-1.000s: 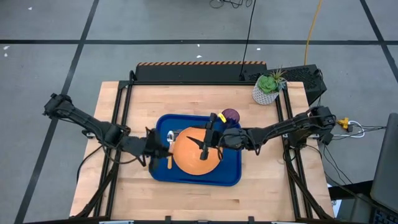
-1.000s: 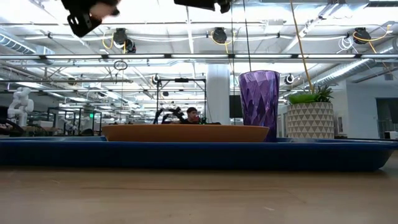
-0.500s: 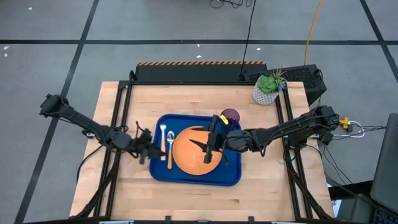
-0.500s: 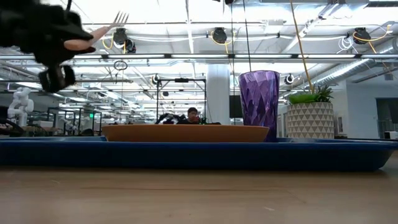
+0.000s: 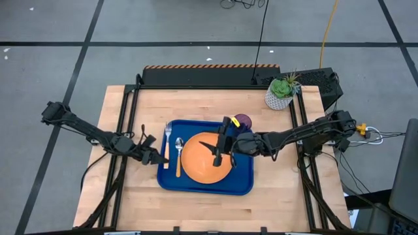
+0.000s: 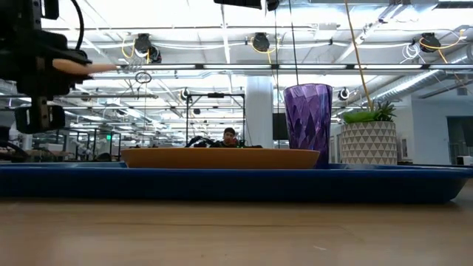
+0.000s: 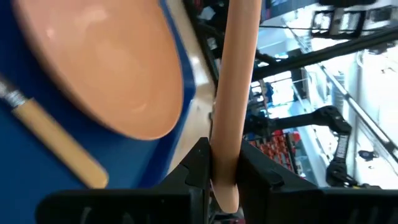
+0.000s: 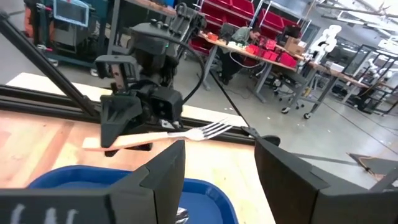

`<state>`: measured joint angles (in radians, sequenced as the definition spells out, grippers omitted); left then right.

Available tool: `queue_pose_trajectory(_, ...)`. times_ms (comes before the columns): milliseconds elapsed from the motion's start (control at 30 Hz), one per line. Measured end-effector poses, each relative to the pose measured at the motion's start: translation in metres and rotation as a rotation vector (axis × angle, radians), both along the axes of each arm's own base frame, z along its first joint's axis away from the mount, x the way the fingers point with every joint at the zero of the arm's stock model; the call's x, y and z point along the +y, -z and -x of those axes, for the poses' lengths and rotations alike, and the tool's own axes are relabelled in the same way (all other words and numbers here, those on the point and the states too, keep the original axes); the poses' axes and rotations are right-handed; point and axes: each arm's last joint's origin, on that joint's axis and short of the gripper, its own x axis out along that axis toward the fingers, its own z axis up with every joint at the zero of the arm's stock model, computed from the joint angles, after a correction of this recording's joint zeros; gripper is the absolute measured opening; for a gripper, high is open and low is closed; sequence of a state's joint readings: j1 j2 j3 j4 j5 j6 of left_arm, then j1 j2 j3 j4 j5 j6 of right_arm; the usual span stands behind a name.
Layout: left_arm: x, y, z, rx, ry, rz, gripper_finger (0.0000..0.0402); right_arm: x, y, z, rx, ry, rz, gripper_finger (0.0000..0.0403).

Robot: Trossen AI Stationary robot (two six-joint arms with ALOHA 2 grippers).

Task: Pick and place plate/cup/fork/spoon on tray
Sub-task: Put the orange fork on the blue serving tray to the left of the yellow spoon

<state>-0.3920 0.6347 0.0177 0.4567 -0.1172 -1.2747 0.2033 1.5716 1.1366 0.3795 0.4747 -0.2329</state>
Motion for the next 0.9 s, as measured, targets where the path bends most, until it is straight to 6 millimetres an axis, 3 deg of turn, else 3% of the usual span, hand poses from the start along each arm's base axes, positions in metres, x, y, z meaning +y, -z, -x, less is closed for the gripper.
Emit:
queue_pose_trajectory(367,0.0014,0.0021,0.0,0.001,-0.029,-0.073,0.0048,-0.0043,0.0032,-0.0003,0.033,0.009,0.005,0.0185)
queue_pose_trajectory(600,0.0001,-0.0072,-0.0008,-0.085,-0.004,-0.023,0.0059,-0.0042,0.0014,-0.0006,0.012,0.01,-0.008,0.0185)
queue_pose_trajectory(900,-0.0002,0.0005,0.0002,0.015,0.006,0.037,0.0052,-0.0042,0.0026,-0.0004,0.015,0.01,-0.008,0.0185)
